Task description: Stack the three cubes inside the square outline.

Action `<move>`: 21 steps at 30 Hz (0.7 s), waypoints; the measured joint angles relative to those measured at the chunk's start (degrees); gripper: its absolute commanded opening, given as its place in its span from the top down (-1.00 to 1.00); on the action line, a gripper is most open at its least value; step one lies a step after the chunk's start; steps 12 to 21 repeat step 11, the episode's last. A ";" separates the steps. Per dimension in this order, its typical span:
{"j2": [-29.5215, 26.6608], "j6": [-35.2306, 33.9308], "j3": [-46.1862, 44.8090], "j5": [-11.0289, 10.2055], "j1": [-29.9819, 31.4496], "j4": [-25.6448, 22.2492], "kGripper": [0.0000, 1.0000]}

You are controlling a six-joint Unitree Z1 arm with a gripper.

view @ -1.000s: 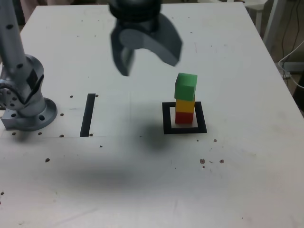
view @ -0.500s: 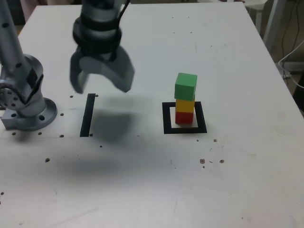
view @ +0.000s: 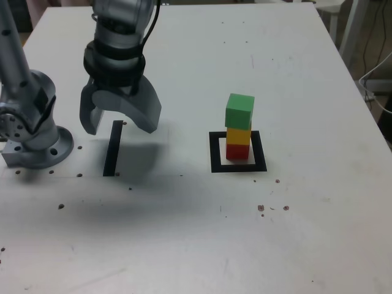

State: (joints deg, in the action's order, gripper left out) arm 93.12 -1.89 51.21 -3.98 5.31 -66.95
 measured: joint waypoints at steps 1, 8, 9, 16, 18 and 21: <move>0.00 0.00 -0.37 0.11 0.00 0.15 -0.99; 0.01 0.00 -1.57 0.62 0.00 3.22 -0.99; 0.01 0.00 -1.57 0.39 0.00 4.24 -0.99; 0.01 0.00 -1.56 -0.58 0.00 6.72 -0.99; 0.01 0.00 -1.56 -0.58 0.00 6.72 -0.99; 0.01 0.00 -1.56 -0.58 0.00 6.72 -0.99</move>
